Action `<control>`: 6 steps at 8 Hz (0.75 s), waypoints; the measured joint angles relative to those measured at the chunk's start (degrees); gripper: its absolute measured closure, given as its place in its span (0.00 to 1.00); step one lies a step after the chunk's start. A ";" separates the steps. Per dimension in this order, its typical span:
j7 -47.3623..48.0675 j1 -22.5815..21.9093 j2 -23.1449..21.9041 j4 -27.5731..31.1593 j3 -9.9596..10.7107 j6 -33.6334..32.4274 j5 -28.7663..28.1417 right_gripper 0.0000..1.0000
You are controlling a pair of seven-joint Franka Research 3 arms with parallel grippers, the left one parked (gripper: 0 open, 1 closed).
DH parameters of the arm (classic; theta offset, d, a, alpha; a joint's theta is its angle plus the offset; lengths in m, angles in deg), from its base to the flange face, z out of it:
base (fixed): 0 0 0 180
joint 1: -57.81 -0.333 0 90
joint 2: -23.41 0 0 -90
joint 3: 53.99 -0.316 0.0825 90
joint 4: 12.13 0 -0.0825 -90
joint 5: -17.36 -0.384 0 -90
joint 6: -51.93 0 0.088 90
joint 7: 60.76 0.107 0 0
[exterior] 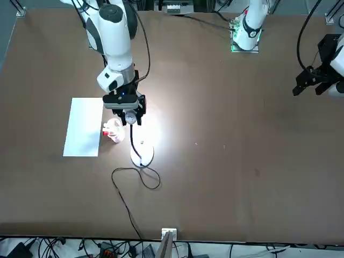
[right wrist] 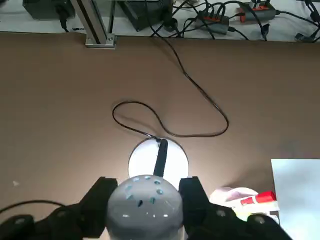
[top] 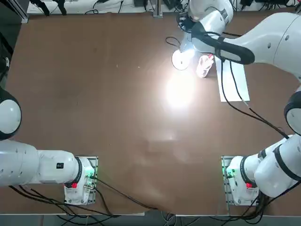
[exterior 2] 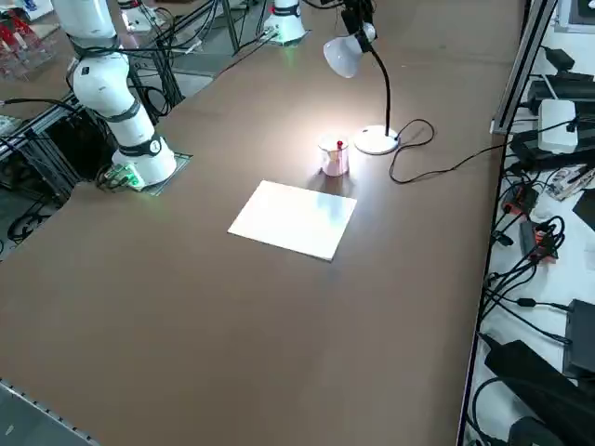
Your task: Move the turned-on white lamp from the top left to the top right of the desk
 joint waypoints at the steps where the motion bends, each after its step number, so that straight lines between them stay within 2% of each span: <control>1: 0.22 0.02 0.00 -0.26 0.01 -0.27 0.00 0.27; 3: 1.06 0.87 -0.01 -3.05 0.28 -2.00 -1.04 0.27; 6: 1.11 7.50 -0.53 -13.51 0.48 -6.08 -7.62 0.27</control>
